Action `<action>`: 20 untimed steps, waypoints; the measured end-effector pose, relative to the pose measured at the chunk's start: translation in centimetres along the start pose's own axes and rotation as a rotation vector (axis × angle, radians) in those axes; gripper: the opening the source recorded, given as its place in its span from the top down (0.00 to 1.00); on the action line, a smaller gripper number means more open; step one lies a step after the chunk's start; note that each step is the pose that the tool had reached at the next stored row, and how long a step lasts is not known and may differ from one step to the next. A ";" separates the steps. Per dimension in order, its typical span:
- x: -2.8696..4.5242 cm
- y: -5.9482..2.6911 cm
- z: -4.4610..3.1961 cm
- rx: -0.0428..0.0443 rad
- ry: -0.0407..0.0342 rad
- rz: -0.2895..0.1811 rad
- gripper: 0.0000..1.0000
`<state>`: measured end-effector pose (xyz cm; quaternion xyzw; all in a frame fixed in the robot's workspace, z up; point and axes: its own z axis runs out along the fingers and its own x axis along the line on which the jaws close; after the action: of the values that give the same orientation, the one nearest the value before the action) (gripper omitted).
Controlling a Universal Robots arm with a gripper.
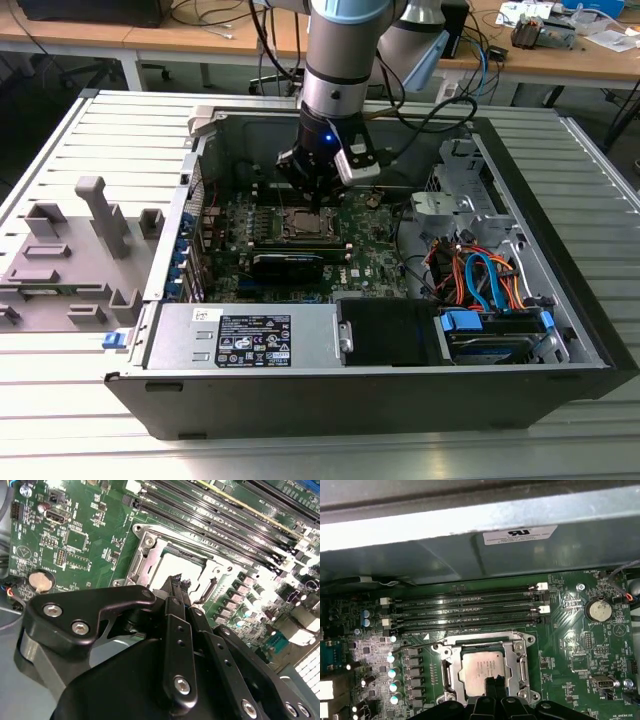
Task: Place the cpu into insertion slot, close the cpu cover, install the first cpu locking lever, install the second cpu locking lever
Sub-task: 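Install the first cpu locking lever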
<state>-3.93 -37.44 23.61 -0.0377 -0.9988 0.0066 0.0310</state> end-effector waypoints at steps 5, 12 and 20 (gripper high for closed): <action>0.00 0.00 0.00 -0.0128 0.0007 -0.050 0.89; 0.00 0.00 0.00 -0.0099 0.0003 -0.109 0.89; 0.01 -0.01 -0.10 -0.0096 0.0003 -0.127 0.89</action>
<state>-3.93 -37.44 23.71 0.0258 -0.9992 -0.0002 0.0313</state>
